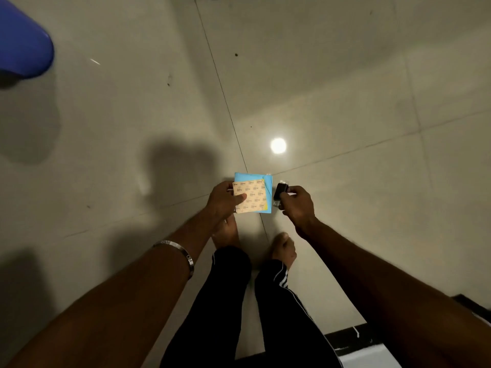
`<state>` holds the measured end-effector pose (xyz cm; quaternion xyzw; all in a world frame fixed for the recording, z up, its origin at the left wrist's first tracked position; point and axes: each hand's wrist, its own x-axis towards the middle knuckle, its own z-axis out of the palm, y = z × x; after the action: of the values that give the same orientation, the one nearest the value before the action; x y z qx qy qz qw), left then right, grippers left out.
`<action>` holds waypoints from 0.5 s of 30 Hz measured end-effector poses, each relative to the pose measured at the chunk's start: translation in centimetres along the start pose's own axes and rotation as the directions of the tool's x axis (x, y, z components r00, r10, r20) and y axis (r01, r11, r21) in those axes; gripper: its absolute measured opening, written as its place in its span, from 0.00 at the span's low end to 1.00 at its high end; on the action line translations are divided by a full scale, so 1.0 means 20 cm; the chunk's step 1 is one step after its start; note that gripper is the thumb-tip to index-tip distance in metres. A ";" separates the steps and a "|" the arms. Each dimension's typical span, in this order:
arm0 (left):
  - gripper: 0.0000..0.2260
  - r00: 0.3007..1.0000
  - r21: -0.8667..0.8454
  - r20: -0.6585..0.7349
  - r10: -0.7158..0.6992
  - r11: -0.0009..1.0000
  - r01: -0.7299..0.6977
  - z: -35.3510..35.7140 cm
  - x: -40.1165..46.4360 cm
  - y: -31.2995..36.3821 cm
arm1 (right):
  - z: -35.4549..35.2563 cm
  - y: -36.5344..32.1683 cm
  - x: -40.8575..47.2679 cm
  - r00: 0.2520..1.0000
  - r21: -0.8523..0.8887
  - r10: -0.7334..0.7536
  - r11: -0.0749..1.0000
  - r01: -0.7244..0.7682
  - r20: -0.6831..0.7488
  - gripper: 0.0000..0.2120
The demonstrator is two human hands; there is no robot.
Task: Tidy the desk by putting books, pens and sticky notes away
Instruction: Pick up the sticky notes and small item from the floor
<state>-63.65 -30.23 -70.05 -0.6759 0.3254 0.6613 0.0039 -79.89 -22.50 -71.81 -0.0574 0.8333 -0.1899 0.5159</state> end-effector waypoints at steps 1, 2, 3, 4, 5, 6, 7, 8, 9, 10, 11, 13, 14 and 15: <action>0.15 1.000 -0.015 -0.007 0.003 1.000 -0.003 -0.02 -0.04 0.04 | -0.01 -0.06 -0.03 1.000 -0.005 -0.018 1.000 0.018 0.009 0.12; 0.15 1.000 -0.034 -0.013 0.006 0.999 -0.007 -0.04 -0.07 0.08 | -0.02 -0.11 -0.06 0.999 -0.008 -0.035 0.999 0.035 0.017 0.13; 0.15 1.000 -0.053 -0.020 0.009 0.999 -0.010 -0.06 -0.10 0.11 | -0.03 -0.15 -0.09 0.998 -0.005 -0.054 0.999 0.054 0.023 0.14; 0.15 1.000 -0.073 -0.029 0.010 0.997 -0.012 -0.08 -0.14 0.13 | -0.04 -0.20 -0.12 0.997 0.003 -0.073 0.997 0.073 0.030 0.15; 0.15 0.999 -0.093 -0.037 0.011 0.996 -0.015 -0.10 -0.17 0.16 | -0.05 -0.24 -0.15 0.995 0.016 -0.089 0.996 0.089 0.036 0.15; 0.15 0.999 -0.116 -0.044 0.013 0.993 -0.018 -0.11 -0.21 0.18 | -0.06 -0.27 -0.19 0.994 0.030 -0.101 0.995 0.100 0.043 0.15; 0.15 0.999 -0.138 -0.050 0.013 0.990 -0.020 -0.13 -0.25 0.19 | -0.06 -0.30 -0.22 0.993 0.041 -0.109 0.993 0.107 0.050 0.15; 0.15 0.998 -0.162 -0.060 0.016 0.986 -0.025 -0.15 -0.29 0.20 | -0.08 -0.33 -0.27 0.991 0.043 -0.121 0.992 0.118 0.062 0.15; 0.15 0.997 -0.185 -0.070 0.017 0.982 -0.030 -0.16 -0.34 0.21 | -0.09 -0.36 -0.30 0.988 0.040 -0.134 0.991 0.131 0.075 0.15; 0.15 0.997 -0.204 -0.081 0.016 0.978 -0.033 -0.17 -0.38 0.22 | -0.10 -0.38 -0.34 0.987 0.038 -0.140 0.990 0.138 0.080 0.15; 0.14 0.995 -0.223 -0.094 0.018 0.974 -0.038 -0.18 -0.43 0.23 | -0.12 -0.40 -0.38 0.985 0.035 -0.151 0.988 0.149 0.085 0.15; 0.13 0.993 -0.255 -0.116 0.018 0.966 -0.047 -0.21 -0.54 0.24 | -0.17 -0.45 -0.48 0.980 0.020 -0.171 0.985 0.170 0.099 0.14; 0.12 0.992 -0.272 -0.128 0.018 0.961 -0.052 -0.22 -0.59 0.25 | -0.18 -0.47 -0.51 0.978 0.008 -0.179 0.984 0.180 0.106 0.14; 0.11 0.990 -0.285 -0.141 0.017 0.957 -0.058 -0.22 -0.63 0.26 | -0.20 -0.48 -0.55 0.976 -0.002 -0.189 0.982 0.190 0.110 0.14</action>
<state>-60.91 -30.80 -56.04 -0.7066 0.2378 0.6537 -0.1296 -79.33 -27.19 -57.39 -0.1503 0.7957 -0.2294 0.5400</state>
